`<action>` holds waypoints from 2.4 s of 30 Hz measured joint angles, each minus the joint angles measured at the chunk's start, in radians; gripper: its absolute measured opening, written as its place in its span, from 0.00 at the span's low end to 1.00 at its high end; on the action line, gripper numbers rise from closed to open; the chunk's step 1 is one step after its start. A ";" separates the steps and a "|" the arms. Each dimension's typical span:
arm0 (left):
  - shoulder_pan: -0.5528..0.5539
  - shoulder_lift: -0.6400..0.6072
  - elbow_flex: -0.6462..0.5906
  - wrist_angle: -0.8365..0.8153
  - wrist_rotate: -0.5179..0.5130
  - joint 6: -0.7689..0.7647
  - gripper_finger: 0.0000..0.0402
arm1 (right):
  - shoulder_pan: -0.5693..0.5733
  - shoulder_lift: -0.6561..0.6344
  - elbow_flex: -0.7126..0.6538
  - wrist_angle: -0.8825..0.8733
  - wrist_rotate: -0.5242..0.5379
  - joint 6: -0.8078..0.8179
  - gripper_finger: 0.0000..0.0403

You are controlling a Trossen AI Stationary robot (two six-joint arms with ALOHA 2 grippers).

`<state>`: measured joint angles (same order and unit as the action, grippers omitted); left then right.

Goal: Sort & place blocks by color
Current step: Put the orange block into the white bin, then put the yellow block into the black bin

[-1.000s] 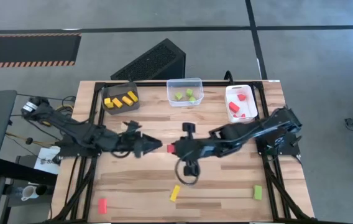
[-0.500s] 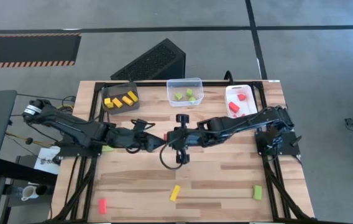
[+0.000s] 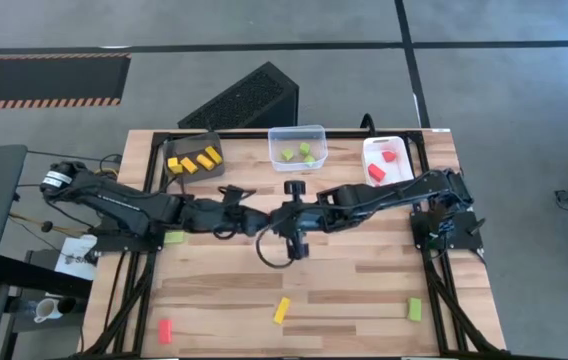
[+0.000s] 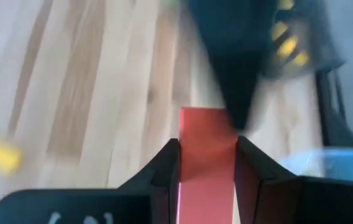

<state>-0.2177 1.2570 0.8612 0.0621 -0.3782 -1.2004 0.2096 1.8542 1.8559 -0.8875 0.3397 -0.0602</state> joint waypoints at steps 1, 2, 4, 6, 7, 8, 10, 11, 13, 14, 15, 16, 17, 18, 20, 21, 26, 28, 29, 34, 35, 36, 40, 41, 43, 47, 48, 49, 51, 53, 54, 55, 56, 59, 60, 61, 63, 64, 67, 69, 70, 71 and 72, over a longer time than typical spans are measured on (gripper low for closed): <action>0.006 -0.003 0.000 0.000 0.003 0.010 0.48 | -0.003 0.000 0.000 -0.043 0.002 0.002 0.26; 0.010 -0.009 0.000 -0.010 0.012 0.023 0.48 | -0.007 0.000 0.000 -0.092 0.003 0.008 0.26; 0.014 -0.025 0.000 -0.029 0.026 0.042 0.48 | -0.028 -0.001 0.000 -0.173 0.004 0.022 0.26; 0.015 -0.046 0.000 -0.070 0.023 0.055 0.48 | -0.059 -0.009 0.000 -0.225 0.007 0.026 0.26; 0.017 -0.058 0.000 -0.095 0.013 0.061 0.48 | -0.077 -0.015 -0.002 -0.237 0.006 0.021 0.26; 0.017 -0.072 -0.001 -0.121 0.000 0.066 0.48 | -0.094 -0.030 -0.017 -0.237 -0.002 0.012 0.26; 0.018 -0.103 -0.001 -0.159 -0.031 0.069 0.48 | -0.132 -0.072 -0.070 -0.236 -0.021 -0.005 0.26; 0.015 -0.120 -0.001 -0.183 -0.046 0.071 0.48 | -0.154 -0.096 -0.105 -0.228 -0.031 -0.014 0.26; 0.006 -0.154 -0.001 -0.221 -0.078 0.071 0.48 | -0.210 -0.153 -0.189 -0.216 -0.041 -0.023 0.26; 0.001 -0.168 -0.001 -0.235 -0.098 0.072 0.48 | -0.242 -0.183 -0.237 -0.201 -0.041 -0.028 0.26; -0.004 -0.183 -0.001 -0.252 -0.122 0.072 0.48 | -0.277 -0.217 -0.287 -0.186 -0.041 -0.034 0.26; -0.009 -0.198 -0.001 -0.269 -0.143 0.073 0.48 | -0.316 -0.254 -0.341 -0.172 -0.041 -0.041 0.26; -0.014 -0.208 -0.001 -0.278 -0.163 0.075 0.48 | -0.356 -0.290 -0.396 -0.155 -0.050 -0.043 0.26; -0.017 -0.217 -0.001 -0.281 -0.180 0.081 0.48 | -0.400 -0.326 -0.448 -0.134 -0.055 -0.043 0.26; -0.019 -0.232 -0.001 -0.305 -0.207 0.086 0.48 | -0.493 -0.392 -0.549 -0.098 -0.073 -0.043 0.26; -0.019 -0.234 -0.001 -0.302 -0.213 0.086 0.48 | -0.543 -0.423 -0.597 -0.089 -0.080 -0.043 0.26; -0.018 -0.229 -0.001 -0.300 -0.240 0.088 0.48 | -0.810 -0.503 -0.749 -0.056 -0.074 -0.024 0.26; -0.014 -0.223 -0.001 -0.303 -0.246 0.083 0.48 | -0.902 -0.504 -0.776 -0.053 -0.075 -0.020 0.26; -0.014 -0.223 -0.001 -0.307 -0.249 0.082 0.48 | -0.945 -0.497 -0.785 -0.047 -0.080 -0.020 0.26; -0.014 -0.225 -0.001 -0.304 -0.283 0.073 0.48 | -1.088 -0.418 -0.798 -0.033 -0.087 -0.027 0.26; -0.014 -0.225 -0.001 -0.303 -0.289 0.073 0.48 | -1.105 -0.403 -0.798 -0.030 -0.088 -0.027 0.26; -0.014 -0.225 -0.001 -0.303 -0.292 0.071 0.48 | -1.121 -0.385 -0.798 -0.029 -0.091 -0.027 0.27; -0.014 -0.225 -0.001 -0.304 -0.292 0.062 0.48 | -1.149 -0.323 -0.798 -0.033 -0.095 -0.019 0.36; -0.014 -0.225 -0.001 -0.304 -0.292 0.063 0.48 | -1.152 -0.310 -0.798 -0.036 -0.095 -0.017 0.39; -0.014 -0.225 -0.001 -0.304 -0.292 0.063 0.48 | -1.156 -0.292 -0.798 -0.044 -0.101 -0.011 0.43; -0.018 -0.225 -0.001 -0.304 -0.292 0.057 0.48 | -1.153 -0.265 -0.798 -0.049 -0.120 -0.016 0.51; -0.018 -0.225 -0.001 -0.304 -0.292 0.057 0.48 | -1.153 -0.260 -0.798 -0.050 -0.125 -0.017 0.52; -0.018 -0.225 -0.001 -0.304 -0.292 0.058 0.48 | -1.153 -0.257 -0.798 -0.052 -0.130 -0.017 0.54; -0.018 -0.225 -0.001 -0.304 -0.292 0.059 0.48 | -1.158 -0.247 -0.797 -0.059 -0.132 -0.019 0.57; -0.013 -0.225 -0.001 -0.304 -0.291 0.059 0.48 | -1.166 -0.242 -0.797 -0.066 -0.133 -0.033 0.60; -0.012 -0.225 -0.001 -0.304 -0.291 0.059 0.48 | -1.170 -0.242 -0.797 -0.065 -0.132 -0.043 0.61; -0.011 -0.225 -0.001 -0.304 -0.292 0.059 0.48 | -1.173 -0.242 -0.797 -0.063 -0.132 -0.047 0.62; -0.011 -0.225 -0.001 -0.304 -0.292 0.059 0.48 | -1.176 -0.244 -0.797 -0.060 -0.132 -0.047 0.62; -0.012 -0.225 -0.001 -0.304 -0.282 0.059 0.48 | -1.186 -0.263 -0.775 -0.062 -0.130 -0.046 0.62; -0.012 -0.225 -0.001 -0.304 -0.280 0.059 0.48 | -1.189 -0.273 -0.760 -0.064 -0.131 -0.046 0.62; -0.012 -0.225 -0.001 -0.304 -0.274 0.059 0.48 | -1.189 -0.283 -0.745 -0.065 -0.131 -0.046 0.61; -0.012 -0.225 -0.001 -0.306 -0.264 0.059 0.48 | -1.182 -0.310 -0.712 -0.067 -0.133 -0.045 0.61; -0.011 -0.225 -0.001 -0.310 -0.260 0.059 0.48 | -1.173 -0.328 -0.695 -0.069 -0.133 -0.041 0.61; -0.012 -0.225 -0.001 -0.327 -0.254 0.058 0.48 | -1.135 -0.386 -0.647 -0.044 -0.172 -0.019 0.61; -0.012 -0.225 -0.001 -0.342 -0.239 0.055 0.48 | -1.100 -0.429 -0.627 -0.009 -0.226 0.007 0.61; -0.012 -0.225 -0.001 -0.349 -0.228 0.055 0.48 | -1.080 -0.451 -0.620 0.016 -0.256 0.023 0.61; -0.012 -0.225 -0.001 -0.355 -0.220 0.054 0.48 | -1.059 -0.472 -0.617 0.041 -0.283 0.042 0.61; -0.012 -0.225 -0.001 -0.360 -0.211 0.054 0.48 | -1.034 -0.493 -0.617 0.070 -0.308 0.060 0.61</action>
<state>-0.2295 1.0321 0.8604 -0.2984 -0.5895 -1.1459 -0.8246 1.3611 1.2392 -0.8179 0.0316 0.0002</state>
